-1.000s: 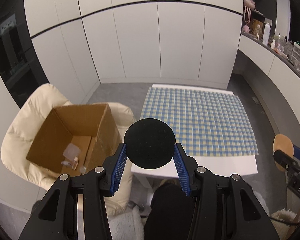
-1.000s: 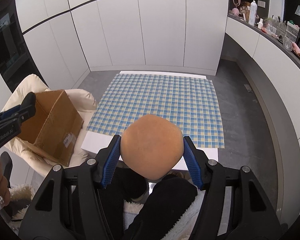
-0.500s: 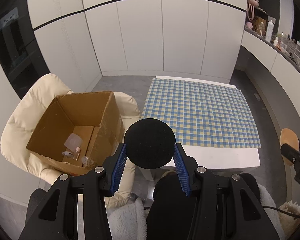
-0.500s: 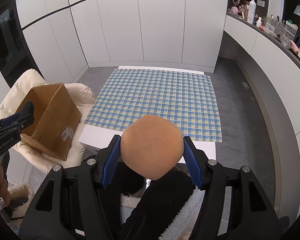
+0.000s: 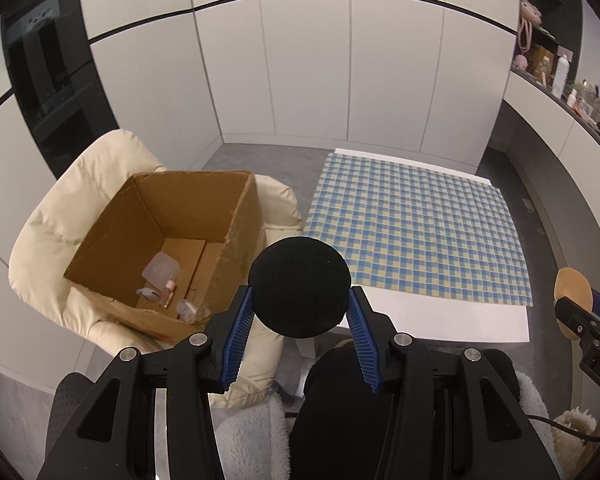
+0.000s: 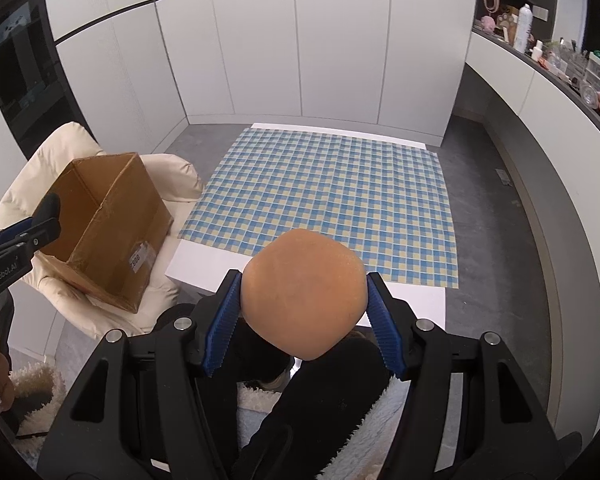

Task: Organize objects
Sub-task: 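Carry both sponges with both tools over the cardboard box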

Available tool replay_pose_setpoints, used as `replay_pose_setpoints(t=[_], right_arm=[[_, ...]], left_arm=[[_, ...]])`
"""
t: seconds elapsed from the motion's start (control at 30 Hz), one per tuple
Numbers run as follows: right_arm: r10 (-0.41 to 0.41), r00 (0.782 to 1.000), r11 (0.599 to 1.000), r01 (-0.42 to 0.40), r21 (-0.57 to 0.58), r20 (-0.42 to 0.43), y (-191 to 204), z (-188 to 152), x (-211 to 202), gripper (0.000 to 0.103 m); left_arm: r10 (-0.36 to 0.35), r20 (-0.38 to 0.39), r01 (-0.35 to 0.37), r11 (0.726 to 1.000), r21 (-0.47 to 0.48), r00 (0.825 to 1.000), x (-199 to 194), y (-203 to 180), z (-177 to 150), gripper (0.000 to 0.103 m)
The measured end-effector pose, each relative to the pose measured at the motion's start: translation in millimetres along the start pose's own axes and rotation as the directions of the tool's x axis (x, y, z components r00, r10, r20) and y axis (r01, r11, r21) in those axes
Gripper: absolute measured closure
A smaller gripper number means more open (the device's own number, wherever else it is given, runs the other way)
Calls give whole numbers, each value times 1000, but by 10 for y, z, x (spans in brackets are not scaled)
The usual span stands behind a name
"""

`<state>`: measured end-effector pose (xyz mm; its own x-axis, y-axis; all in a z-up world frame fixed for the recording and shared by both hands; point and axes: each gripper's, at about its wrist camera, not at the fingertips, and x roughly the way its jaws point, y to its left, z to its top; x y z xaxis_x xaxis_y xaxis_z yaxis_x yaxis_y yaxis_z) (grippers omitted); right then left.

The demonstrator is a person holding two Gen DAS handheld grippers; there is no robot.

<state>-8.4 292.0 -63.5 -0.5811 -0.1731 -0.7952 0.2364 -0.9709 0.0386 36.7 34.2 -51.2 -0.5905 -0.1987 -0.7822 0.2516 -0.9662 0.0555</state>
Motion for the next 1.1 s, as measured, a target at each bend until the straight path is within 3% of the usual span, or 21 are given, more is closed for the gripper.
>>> replay_pose_setpoints(t=[0.57, 0.9, 1.1], right_arm=[[136, 990, 974, -139, -176, -32, 924, 114, 316, 39], [244, 967, 920, -256, -297, -79, 1679, 134, 489, 39], [310, 944, 863, -328, -384, -110, 2211, 155, 575, 39]], left_arm=[[117, -38, -122, 979, -164, 992, 19, 866, -196, 55], [189, -82, -204, 945, -255, 979, 45, 1369, -374, 55], [223, -127, -252, 920, -300, 967, 147, 1640, -516, 55]])
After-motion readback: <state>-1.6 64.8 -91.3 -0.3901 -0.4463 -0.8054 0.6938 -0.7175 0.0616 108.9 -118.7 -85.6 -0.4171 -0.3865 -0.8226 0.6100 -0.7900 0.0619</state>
